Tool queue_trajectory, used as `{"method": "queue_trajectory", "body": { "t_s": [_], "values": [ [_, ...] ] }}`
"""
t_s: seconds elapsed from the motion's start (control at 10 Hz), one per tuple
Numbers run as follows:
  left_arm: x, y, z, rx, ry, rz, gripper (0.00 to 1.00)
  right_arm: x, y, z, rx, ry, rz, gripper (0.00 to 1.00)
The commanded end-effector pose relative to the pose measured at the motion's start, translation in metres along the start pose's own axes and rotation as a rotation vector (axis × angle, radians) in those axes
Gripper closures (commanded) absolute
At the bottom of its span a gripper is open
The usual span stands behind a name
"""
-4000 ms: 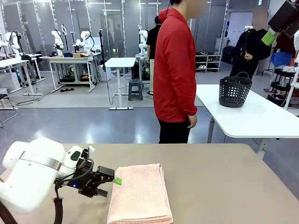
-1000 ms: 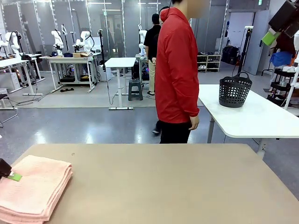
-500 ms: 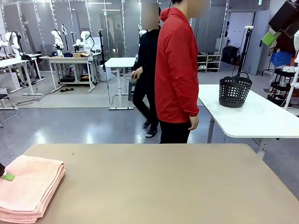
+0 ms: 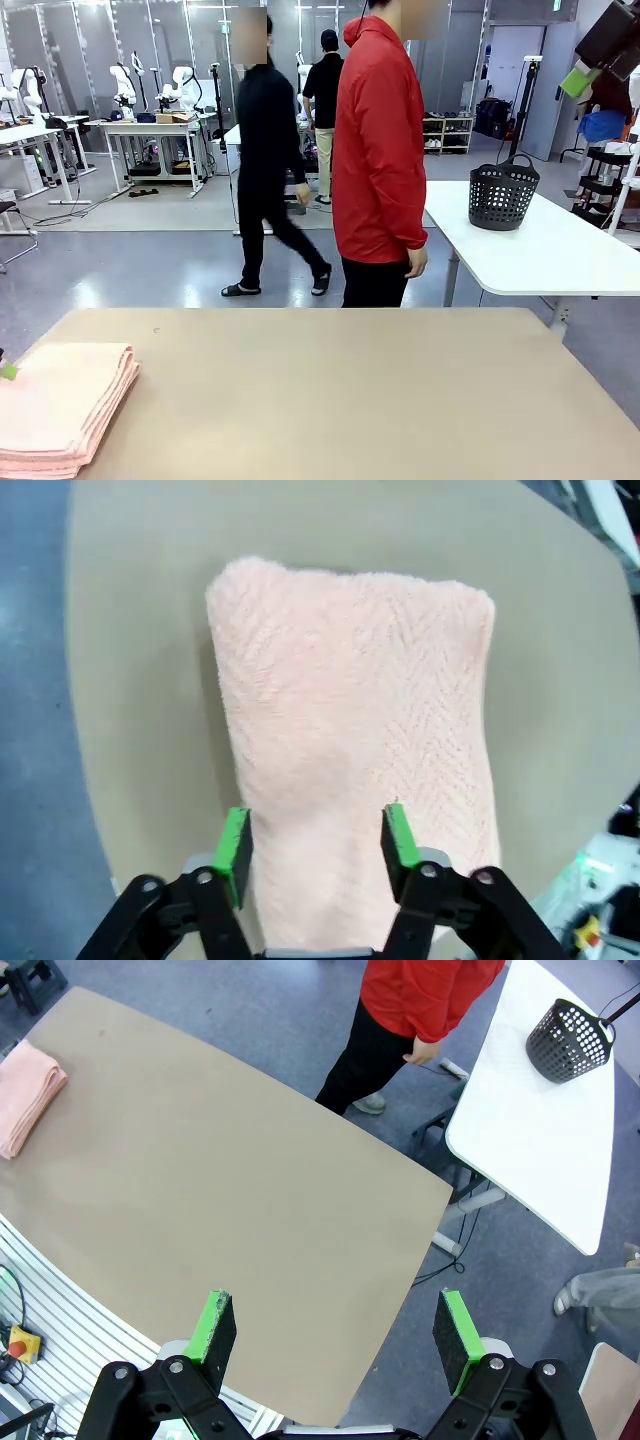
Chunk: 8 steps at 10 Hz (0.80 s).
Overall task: Fold the towel.
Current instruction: Pick up the 100 cm Hotel Towel and place it on the left side of the table.
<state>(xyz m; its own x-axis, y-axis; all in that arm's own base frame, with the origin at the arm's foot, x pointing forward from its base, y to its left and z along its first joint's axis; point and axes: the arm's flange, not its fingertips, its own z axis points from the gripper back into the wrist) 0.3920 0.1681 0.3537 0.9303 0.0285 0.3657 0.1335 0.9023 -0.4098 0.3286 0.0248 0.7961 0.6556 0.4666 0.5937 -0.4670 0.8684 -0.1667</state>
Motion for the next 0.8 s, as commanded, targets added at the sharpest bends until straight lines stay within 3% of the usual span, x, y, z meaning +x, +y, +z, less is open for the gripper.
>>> {"method": "queue_trajectory", "body": {
  "t_s": [0.0,0.2,0.3,0.6,0.7],
  "values": [
    [-0.010,-0.018,0.012,0.122,-0.002,0.010,0.00,-0.001,0.000,0.001,0.002,0.004,0.013,0.00],
    [-0.015,-0.028,0.020,0.135,-0.020,-0.001,0.05,-0.001,0.000,0.001,0.002,0.004,0.013,0.00],
    [-0.019,-0.034,0.023,0.152,-0.025,-0.004,0.00,-0.001,0.000,0.001,0.002,0.004,0.013,0.00],
    [-0.033,-0.057,0.023,0.174,-0.065,0.005,0.00,-0.001,0.000,0.001,0.002,0.004,0.013,0.00],
    [0.001,-0.029,0.029,0.139,-0.035,-0.009,0.00,-0.001,0.000,0.001,0.002,0.004,0.013,0.00]
  ]
}}
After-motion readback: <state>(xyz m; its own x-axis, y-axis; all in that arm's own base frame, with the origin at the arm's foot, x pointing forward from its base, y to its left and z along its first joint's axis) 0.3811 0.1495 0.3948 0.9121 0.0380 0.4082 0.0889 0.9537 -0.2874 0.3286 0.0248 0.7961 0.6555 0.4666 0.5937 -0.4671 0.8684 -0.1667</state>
